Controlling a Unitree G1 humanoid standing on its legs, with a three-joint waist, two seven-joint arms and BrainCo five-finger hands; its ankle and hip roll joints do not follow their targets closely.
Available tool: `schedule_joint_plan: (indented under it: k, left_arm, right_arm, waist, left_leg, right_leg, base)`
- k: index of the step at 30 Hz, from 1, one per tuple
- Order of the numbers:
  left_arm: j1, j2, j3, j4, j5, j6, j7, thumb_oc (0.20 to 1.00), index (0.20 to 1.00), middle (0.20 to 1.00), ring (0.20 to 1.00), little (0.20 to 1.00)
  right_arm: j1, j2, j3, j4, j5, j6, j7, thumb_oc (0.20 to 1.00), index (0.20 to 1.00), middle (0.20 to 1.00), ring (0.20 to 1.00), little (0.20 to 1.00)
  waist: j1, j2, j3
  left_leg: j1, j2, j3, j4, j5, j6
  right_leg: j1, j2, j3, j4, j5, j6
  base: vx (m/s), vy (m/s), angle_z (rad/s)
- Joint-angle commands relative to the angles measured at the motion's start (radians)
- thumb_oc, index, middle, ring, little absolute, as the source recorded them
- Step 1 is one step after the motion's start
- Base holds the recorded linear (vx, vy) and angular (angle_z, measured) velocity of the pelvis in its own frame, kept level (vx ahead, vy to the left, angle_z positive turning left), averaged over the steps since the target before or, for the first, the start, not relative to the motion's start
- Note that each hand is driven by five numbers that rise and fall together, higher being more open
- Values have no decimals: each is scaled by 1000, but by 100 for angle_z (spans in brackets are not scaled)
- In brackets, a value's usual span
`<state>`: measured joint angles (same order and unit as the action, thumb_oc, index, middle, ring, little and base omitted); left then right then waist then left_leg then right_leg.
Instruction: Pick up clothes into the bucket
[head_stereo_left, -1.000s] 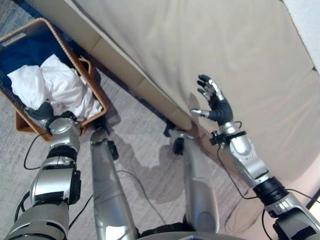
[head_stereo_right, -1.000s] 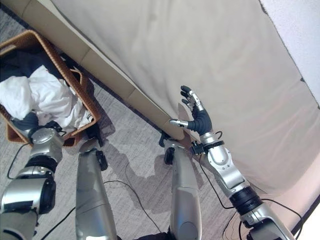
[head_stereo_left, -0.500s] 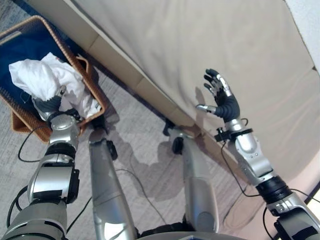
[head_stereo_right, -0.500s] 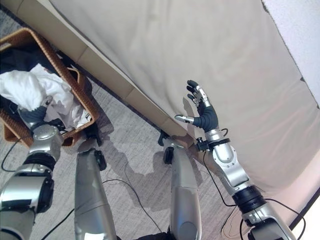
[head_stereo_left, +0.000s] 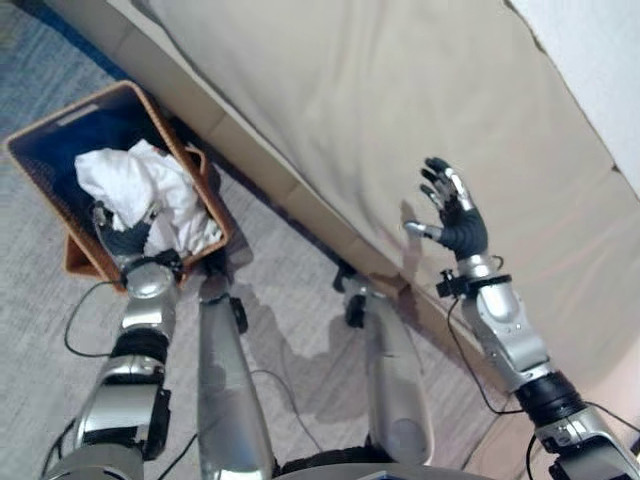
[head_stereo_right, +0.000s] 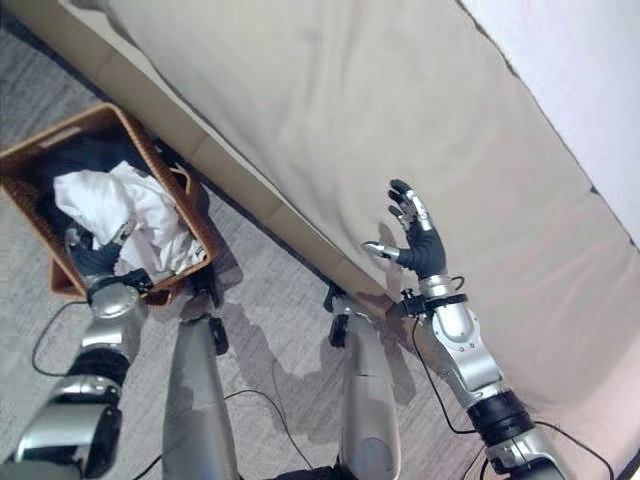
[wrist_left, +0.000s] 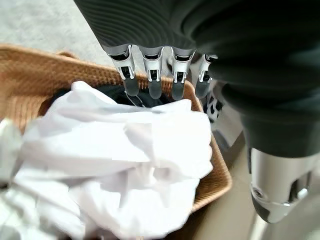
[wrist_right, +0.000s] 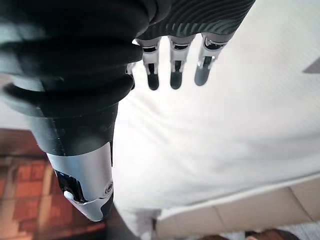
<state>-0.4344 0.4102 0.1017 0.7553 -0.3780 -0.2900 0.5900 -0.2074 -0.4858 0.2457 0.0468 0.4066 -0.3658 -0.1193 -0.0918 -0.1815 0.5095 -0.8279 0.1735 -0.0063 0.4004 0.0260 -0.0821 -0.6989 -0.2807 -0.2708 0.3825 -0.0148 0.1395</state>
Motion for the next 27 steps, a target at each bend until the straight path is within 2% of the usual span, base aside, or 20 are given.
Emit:
schedule_joint_plan:
  k: [1,5,8,9,16,22,24,27]
  left_arm:
    - [97,-23,25,-95,-68,-84,8,1000,1000,1000,1000,1000]
    - [202,-69,4,-233,-83,-104,-45,1000,1000,1000,1000,1000]
    - [272,-70,-19,-318,-78,-109,-96,1000,1000,1000,1000,1000]
    - [292,-69,-32,-343,-73,-108,-121,1000,1000,1000,1000,1000]
    - [403,-60,-97,-485,15,-125,-222,1000,1000,1000,1000,1000]
    - [453,-29,-143,-586,108,-156,-269,1000,1000,1000,1000,1000]
    - [456,-10,-166,-607,109,-170,-311,1000,1000,1000,1000,1000]
    - [438,24,-235,-647,45,-182,-433,1000,1000,1000,1000,1000]
  right_arm:
    - [62,-9,-80,-29,-24,-26,-4,1000,1000,1000,1000,1000]
    - [92,-10,-118,-7,-47,-9,-1,1000,1000,1000,1000,1000]
    - [119,-11,-143,4,-50,1,9,1000,1000,1000,1000,1000]
    - [125,-9,-152,14,-50,5,15,1000,1000,1000,1000,1000]
    - [178,11,-190,78,-55,9,35,1000,1000,1000,1000,1000]
    - [225,52,-212,133,-19,-4,53,1000,1000,1000,1000,1000]
    - [242,70,-222,142,10,-10,65,1000,1000,1000,1000,1000]
    - [249,111,-234,197,74,-13,84,1000,1000,1000,1000,1000]
  waist:
    - [34,3,-85]
    - [58,21,-105]
    - [73,35,-119]
    - [74,34,-121]
    - [88,48,-172]
    - [87,61,-230]
    - [78,68,-251]
    - [56,80,-287]
  left_leg:
    - [35,-6,-7,11,-52,0]
    - [131,-15,-2,-48,-36,-1]
    - [204,-19,1,-89,-28,-1]
    - [210,-29,8,-101,4,8]
    - [362,-32,23,-201,28,-4]
    - [477,-26,40,-274,42,-11]
    - [513,-26,45,-291,43,-11]
    - [577,-24,62,-335,50,-15]
  right_leg:
    - [66,-68,-18,-111,148,90]
    - [168,-77,-39,-156,162,98]
    - [248,-80,-53,-195,170,101]
    - [260,-90,-65,-211,192,90]
    - [404,-84,-90,-301,210,102]
    - [493,-79,-100,-339,209,108]
    - [520,-78,-99,-342,204,109]
    - [557,-68,-95,-356,200,111]
  base:
    - [84,-19,10]
    - [84,-6,11]
    - [74,-6,11]
    - [20,5,13]
    - [79,-23,9]
    - [83,-18,-6]
    - [87,2,-7]
    - [66,11,-5]
